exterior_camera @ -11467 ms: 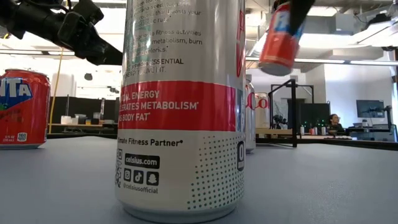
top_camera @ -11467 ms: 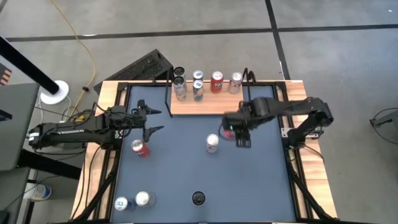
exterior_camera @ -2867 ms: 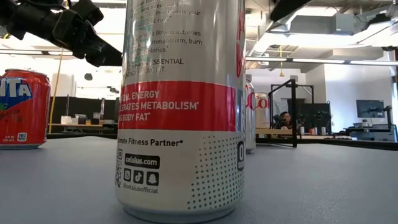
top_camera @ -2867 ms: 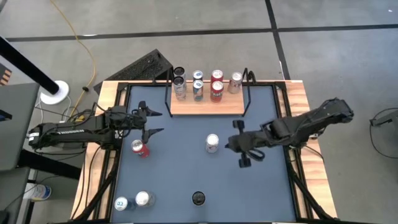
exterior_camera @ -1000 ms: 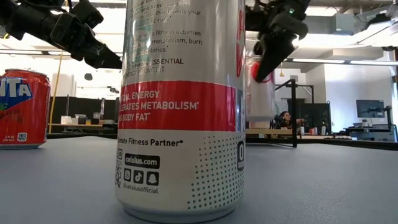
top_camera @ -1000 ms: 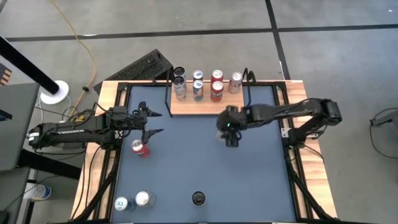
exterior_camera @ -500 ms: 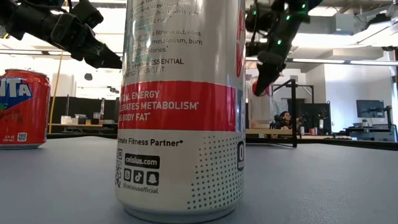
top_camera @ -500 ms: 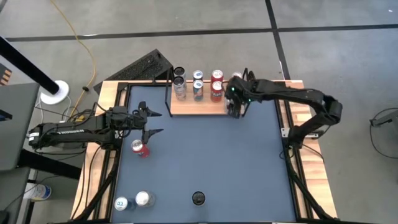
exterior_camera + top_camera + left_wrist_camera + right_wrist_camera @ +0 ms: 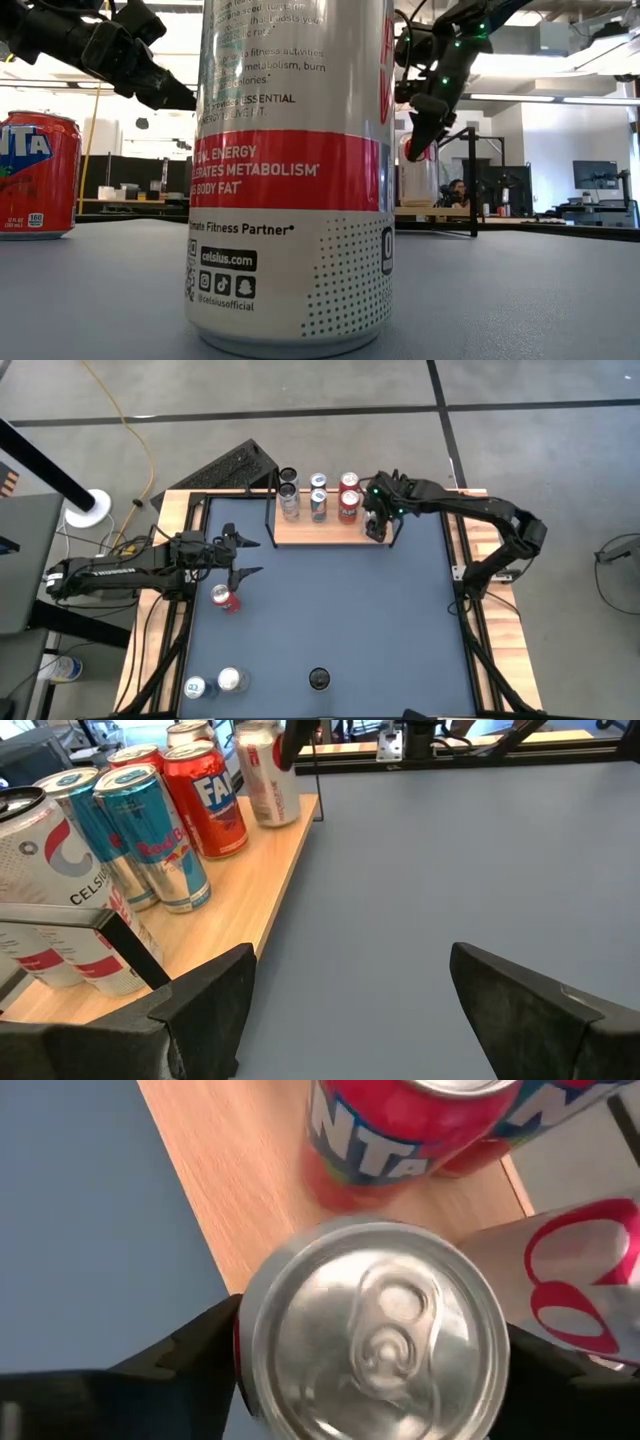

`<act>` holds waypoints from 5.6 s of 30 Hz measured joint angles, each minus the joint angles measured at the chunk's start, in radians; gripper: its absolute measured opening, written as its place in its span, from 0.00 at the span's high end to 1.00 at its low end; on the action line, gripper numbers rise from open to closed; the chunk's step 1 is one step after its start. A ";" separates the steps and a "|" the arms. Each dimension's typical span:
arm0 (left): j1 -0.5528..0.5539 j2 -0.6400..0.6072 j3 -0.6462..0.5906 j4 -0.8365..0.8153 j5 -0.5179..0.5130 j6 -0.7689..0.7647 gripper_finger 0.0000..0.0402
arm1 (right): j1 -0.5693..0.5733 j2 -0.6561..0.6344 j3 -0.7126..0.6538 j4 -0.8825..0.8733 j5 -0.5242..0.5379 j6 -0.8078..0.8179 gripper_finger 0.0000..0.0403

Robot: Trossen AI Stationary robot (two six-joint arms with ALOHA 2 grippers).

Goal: Place canned beverage on shelf
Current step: Put the top silver soda can on the shelf aligned with the other silver soda can, then put the white soda can on the shelf aligned with the other white soda can

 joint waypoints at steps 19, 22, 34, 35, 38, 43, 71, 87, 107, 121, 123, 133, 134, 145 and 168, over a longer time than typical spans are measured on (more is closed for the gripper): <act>0.000 0.000 0.000 0.000 0.000 0.000 0.20 | 0.109 -0.010 0.214 -0.177 0.069 0.057 0.07; 0.000 0.000 0.000 0.000 0.000 0.000 0.20 | 0.141 -0.010 0.235 -0.173 0.069 0.060 0.13; 0.000 0.000 0.000 0.005 0.001 0.000 0.20 | 0.155 0.054 0.240 -0.144 0.052 0.030 0.96; 0.000 0.000 0.000 0.005 0.000 0.000 0.20 | 0.155 0.064 0.240 -0.137 0.054 0.029 0.96; 0.000 0.000 0.000 0.005 0.001 0.000 0.20 | 0.149 0.090 0.239 -0.126 0.084 0.022 0.97; 0.000 0.000 0.000 0.000 0.001 0.000 0.20 | 0.120 0.111 0.239 -0.105 0.099 0.018 0.99; 0.000 0.000 0.000 -0.002 0.001 0.001 0.20 | 0.117 0.060 0.238 -0.151 0.167 0.018 1.00; 0.000 0.000 0.000 -0.002 0.001 0.001 0.20 | 0.210 0.009 0.227 -0.348 0.019 0.101 1.00; 0.000 0.000 0.000 -0.002 0.001 0.001 0.20 | 0.102 0.084 0.228 -0.353 0.102 0.107 1.00; 0.000 0.000 0.000 -0.002 0.001 0.001 0.20 | 0.050 0.084 0.228 -0.313 0.129 0.097 1.00; 0.000 0.000 0.000 -0.002 0.001 0.001 0.20 | 0.045 0.084 0.228 -0.313 0.134 0.096 1.00; 0.000 0.000 0.000 -0.002 0.001 0.001 0.20 | 0.017 0.084 0.228 -0.276 0.148 0.075 1.00; 0.000 0.000 0.000 -0.002 0.001 0.001 0.20 | 0.017 0.084 0.228 -0.270 0.149 0.074 1.00; 0.000 0.000 0.000 -0.002 0.001 0.001 0.20 | 0.051 0.081 0.228 -0.304 0.046 0.074 1.00; -0.103 0.001 0.208 -0.240 0.040 -0.130 0.20 | 0.764 -0.091 0.171 -0.256 0.245 0.214 1.00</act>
